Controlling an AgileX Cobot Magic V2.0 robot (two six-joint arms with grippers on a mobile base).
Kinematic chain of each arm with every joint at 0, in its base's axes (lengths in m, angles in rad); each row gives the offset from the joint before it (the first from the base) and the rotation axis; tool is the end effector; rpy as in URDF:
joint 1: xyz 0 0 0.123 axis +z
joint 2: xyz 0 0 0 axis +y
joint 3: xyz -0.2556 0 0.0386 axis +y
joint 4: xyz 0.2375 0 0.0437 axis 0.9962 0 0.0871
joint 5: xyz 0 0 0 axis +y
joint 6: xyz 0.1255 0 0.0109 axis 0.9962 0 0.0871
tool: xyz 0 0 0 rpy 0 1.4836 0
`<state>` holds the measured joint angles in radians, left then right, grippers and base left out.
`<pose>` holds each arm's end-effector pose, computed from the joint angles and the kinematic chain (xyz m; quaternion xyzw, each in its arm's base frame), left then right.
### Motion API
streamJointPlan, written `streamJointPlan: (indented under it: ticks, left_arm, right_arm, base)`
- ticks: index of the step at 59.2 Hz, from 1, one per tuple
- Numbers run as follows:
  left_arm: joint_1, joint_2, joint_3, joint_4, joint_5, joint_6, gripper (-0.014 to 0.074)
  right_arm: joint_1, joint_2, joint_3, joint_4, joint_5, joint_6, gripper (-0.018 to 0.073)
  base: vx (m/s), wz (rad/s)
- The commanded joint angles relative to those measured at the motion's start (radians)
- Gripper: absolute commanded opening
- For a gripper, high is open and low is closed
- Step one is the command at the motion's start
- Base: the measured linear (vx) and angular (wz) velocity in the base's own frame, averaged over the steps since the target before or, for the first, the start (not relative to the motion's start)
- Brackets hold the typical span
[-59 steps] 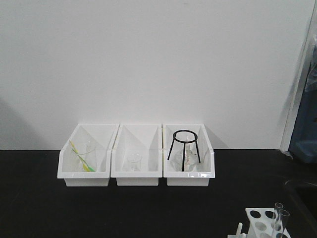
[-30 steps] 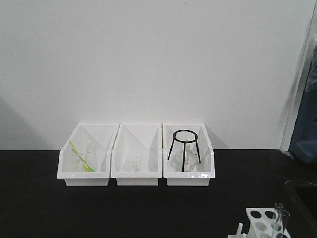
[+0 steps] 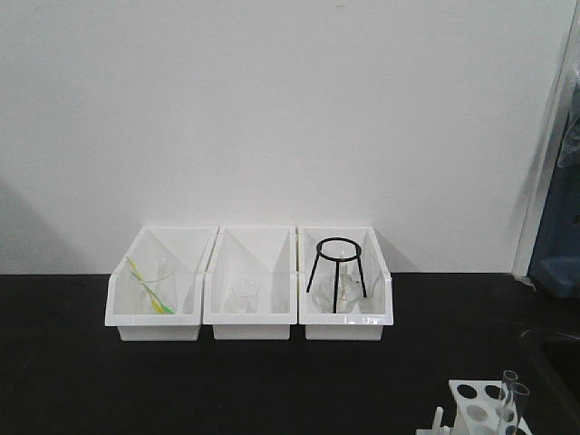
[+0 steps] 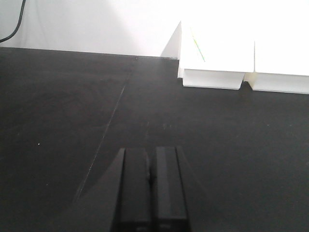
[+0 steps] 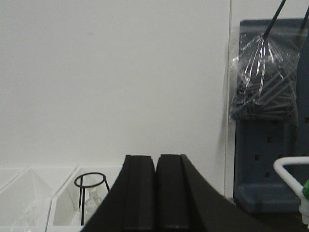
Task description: Flip and reinsert test tube from rack
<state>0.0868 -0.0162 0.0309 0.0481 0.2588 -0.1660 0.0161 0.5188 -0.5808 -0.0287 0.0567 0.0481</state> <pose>0.1052 0.0107 0.1743 -0.0832 0.7652 -0.0057 0.6384 0.1569 0.0023 0.3532 0.0017 0.6736 0.0126 0.7389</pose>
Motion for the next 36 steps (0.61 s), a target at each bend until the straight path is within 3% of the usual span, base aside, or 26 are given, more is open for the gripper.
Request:
streamJointPlan:
  ticks: [1, 11, 28, 36]
  left_arm:
    - [-0.007, -0.011, 0.002, -0.005, -0.079, 0.000, -0.0006]
    - [-0.007, -0.011, 0.002, -0.005, -0.079, 0.000, -0.0006]
    - [-0.007, -0.011, 0.002, -0.005, -0.079, 0.000, -0.0006]
    - [-0.007, -0.011, 0.002, -0.005, -0.079, 0.000, -0.0006]
  right_arm:
    - [-0.006, 0.041, -0.035, -0.013, -0.082, -0.006, 0.0005]
    - [-0.006, 0.049, -0.035, -0.022, -0.082, -0.007, 0.0108]
    - [-0.006, 0.049, -0.035, -0.073, -0.082, -0.007, 0.0552]
    - [-0.006, 0.049, -0.035, -0.070, -0.086, -0.006, 0.0674]
  base:
    - [0.00, 0.00]
    - [0.00, 0.00]
    - [0.00, 0.00]
    - [0.00, 0.00]
